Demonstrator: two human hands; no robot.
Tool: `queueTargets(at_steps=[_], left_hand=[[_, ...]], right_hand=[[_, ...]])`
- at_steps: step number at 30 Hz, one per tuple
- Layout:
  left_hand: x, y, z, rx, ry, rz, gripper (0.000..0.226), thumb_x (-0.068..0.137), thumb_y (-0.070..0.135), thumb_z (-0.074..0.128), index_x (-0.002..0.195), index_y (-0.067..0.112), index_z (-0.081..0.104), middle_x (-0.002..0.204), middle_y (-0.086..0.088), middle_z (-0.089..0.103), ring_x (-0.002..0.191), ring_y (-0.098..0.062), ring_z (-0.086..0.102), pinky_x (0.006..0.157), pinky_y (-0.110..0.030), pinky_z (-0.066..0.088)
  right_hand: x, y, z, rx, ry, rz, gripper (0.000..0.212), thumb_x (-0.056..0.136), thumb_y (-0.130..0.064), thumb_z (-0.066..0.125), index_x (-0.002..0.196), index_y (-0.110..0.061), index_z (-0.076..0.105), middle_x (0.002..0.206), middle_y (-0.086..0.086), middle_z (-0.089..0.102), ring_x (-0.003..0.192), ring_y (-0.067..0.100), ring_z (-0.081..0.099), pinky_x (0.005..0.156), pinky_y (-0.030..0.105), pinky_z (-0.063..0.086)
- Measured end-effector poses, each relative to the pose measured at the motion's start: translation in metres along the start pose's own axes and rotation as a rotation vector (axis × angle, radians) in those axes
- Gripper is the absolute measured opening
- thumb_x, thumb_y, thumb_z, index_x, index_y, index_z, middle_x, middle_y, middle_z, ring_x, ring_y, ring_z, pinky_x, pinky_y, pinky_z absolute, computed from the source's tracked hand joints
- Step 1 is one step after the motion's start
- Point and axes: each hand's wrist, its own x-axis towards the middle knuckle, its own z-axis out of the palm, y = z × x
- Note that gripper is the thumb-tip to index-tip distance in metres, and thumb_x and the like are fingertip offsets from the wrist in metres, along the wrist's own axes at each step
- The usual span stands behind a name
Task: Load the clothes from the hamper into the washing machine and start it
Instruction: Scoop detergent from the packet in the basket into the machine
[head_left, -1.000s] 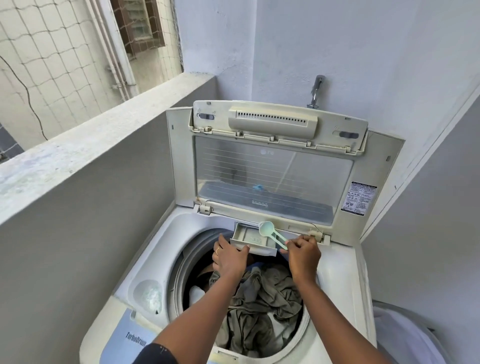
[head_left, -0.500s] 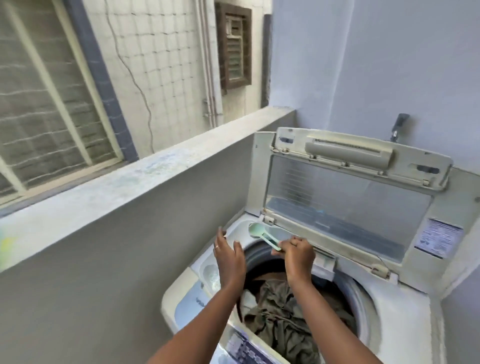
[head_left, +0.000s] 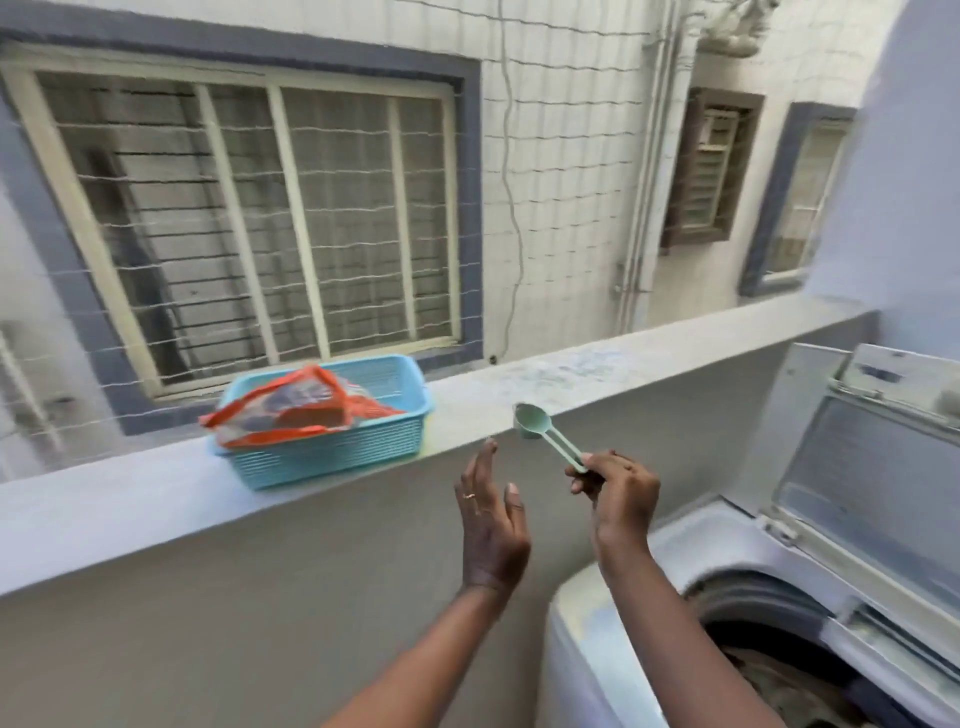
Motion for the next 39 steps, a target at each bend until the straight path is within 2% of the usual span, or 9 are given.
queueTargets(at_steps=[4,8,17,23,25,28,33,37,39], left_hand=[[0.017,-0.023,-0.061,0.090,0.069,0.172,0.054,0.086,0.015,0.038,0.136,0.022,0.020,0.134,-0.003,0.032,0.127,-0.020,0.029,0.115,-0.012,0.009],[0.028,-0.036,-0.104,0.133,0.199,0.214,0.057,0.085,0.015,0.041,0.137,0.021,0.018,0.135,-0.005,0.031,0.132,-0.013,0.020,0.115,-0.021,0.009],[0.045,-0.051,-0.166,0.248,0.307,0.024,0.063,0.083,0.025,0.039,0.139,0.022,0.011,0.141,-0.005,0.021,0.136,-0.020,0.013,0.115,-0.028,-0.001],[0.049,-0.063,-0.188,0.291,0.256,-0.122,0.069,0.075,0.031,0.034,0.139,0.017,0.012,0.145,-0.009,0.021,0.134,-0.024,0.013,0.110,-0.048,0.008],[0.051,-0.064,-0.192,0.297,0.231,-0.136,0.068,0.075,0.031,0.033,0.139,0.016,0.013,0.145,-0.014,0.025,0.135,-0.023,0.012,0.109,-0.049,0.009],[0.050,-0.063,-0.196,0.322,0.206,-0.112,0.065,0.080,0.020,0.043,0.139,0.015,0.015,0.144,-0.010,0.024,0.135,-0.024,0.012,0.110,-0.052,0.013],[0.043,-0.061,-0.201,0.319,0.122,-0.107,0.070,0.080,0.015,0.043,0.139,0.025,0.007,0.151,-0.005,0.020,0.137,-0.016,0.007,0.114,-0.044,0.005],[0.040,-0.059,-0.201,0.324,0.150,-0.081,0.074,0.078,0.011,0.045,0.140,0.022,0.007,0.148,-0.018,0.030,0.137,-0.019,0.009,0.114,-0.036,0.001],[0.038,-0.055,-0.198,0.306,0.150,-0.064,0.076,0.079,0.012,0.044,0.141,0.025,0.003,0.150,-0.014,0.022,0.138,-0.019,0.007,0.115,-0.039,0.002]], right_hand=[[-0.044,-0.006,0.064,0.215,-0.095,0.115,0.024,0.077,0.018,0.048,0.059,0.003,0.053,0.034,0.002,0.051,0.030,0.013,0.052,0.033,0.014,0.037],[-0.084,-0.016,0.103,0.202,-0.210,0.163,0.025,0.077,0.018,0.046,0.057,0.004,0.052,0.034,0.003,0.051,0.030,0.013,0.053,0.032,0.013,0.037],[-0.133,-0.015,0.141,-0.031,-0.274,0.225,0.018,0.074,0.017,0.050,0.060,0.008,0.055,0.034,0.006,0.053,0.027,0.013,0.051,0.033,0.014,0.043],[-0.147,-0.006,0.166,-0.159,-0.157,0.148,0.017,0.078,0.013,0.055,0.062,0.007,0.056,0.037,0.005,0.056,0.028,0.011,0.054,0.034,0.015,0.046],[-0.148,-0.002,0.174,-0.201,-0.101,0.095,0.010,0.078,0.008,0.058,0.067,0.007,0.059,0.051,0.011,0.061,0.035,0.013,0.060,0.039,0.019,0.051],[-0.145,0.006,0.188,-0.446,-0.029,-0.029,0.022,0.075,-0.011,0.064,0.083,0.009,0.066,0.078,0.020,0.071,0.070,0.028,0.072,0.068,0.038,0.059],[-0.155,0.014,0.206,-0.755,-0.015,-0.180,0.040,0.086,-0.021,0.061,0.111,0.010,0.061,0.113,0.022,0.062,0.103,0.034,0.060,0.084,0.033,0.047],[-0.158,0.030,0.205,-0.753,-0.074,-0.211,0.034,0.084,-0.022,0.061,0.102,0.006,0.068,0.103,0.019,0.067,0.103,0.025,0.058,0.086,0.026,0.043],[-0.158,0.031,0.198,-0.747,-0.074,-0.234,0.029,0.086,-0.022,0.061,0.097,0.003,0.071,0.099,0.016,0.067,0.094,0.015,0.053,0.082,0.022,0.038]])
